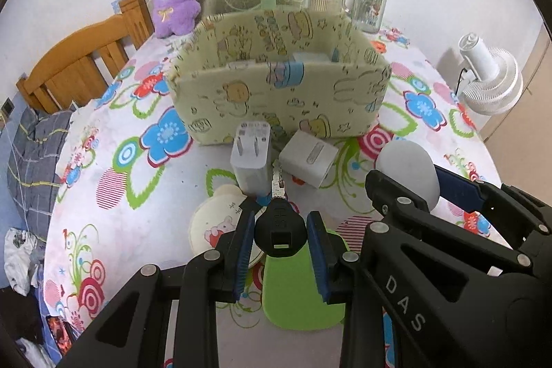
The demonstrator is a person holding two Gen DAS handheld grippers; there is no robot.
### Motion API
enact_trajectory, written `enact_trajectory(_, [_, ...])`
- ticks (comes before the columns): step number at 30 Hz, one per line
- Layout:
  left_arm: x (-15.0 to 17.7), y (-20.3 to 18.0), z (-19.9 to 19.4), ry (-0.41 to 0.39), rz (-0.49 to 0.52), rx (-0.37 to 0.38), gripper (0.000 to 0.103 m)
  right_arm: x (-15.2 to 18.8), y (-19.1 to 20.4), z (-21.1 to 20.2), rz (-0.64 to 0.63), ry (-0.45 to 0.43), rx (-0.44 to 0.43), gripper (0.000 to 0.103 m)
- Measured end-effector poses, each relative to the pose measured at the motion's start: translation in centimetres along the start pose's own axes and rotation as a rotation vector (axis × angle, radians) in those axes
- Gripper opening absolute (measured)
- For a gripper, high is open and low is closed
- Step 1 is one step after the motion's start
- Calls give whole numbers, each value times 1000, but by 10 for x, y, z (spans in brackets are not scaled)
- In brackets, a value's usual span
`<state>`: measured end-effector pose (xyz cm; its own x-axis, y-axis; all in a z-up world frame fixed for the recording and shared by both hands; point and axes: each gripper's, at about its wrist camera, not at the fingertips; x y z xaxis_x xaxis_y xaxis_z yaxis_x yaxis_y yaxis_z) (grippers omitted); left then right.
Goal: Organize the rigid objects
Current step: 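Lift the black plug and white puck and carry them over the fabric box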
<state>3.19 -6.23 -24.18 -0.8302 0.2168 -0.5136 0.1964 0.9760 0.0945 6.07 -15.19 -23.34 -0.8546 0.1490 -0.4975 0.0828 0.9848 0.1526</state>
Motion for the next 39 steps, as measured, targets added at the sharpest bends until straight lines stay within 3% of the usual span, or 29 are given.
enact_trajectory(21, [-27,6,-59,-68,5,-6,31,-26,10,-63,15,-73,13,51])
enact_trajectory(39, [-58,21,-82,-129,5,-9,31,-59,24,-90,27,-145,19,51])
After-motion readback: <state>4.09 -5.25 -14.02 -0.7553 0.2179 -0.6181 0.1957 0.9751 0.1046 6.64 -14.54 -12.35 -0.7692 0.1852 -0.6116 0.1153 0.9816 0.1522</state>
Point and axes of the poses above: each gripper's, at about its wrist camera, not at the fingertips, and z roughly the way its jaws point, y to its left, x to its underside, and after that the axes turned 9 degrees about z, right-handed
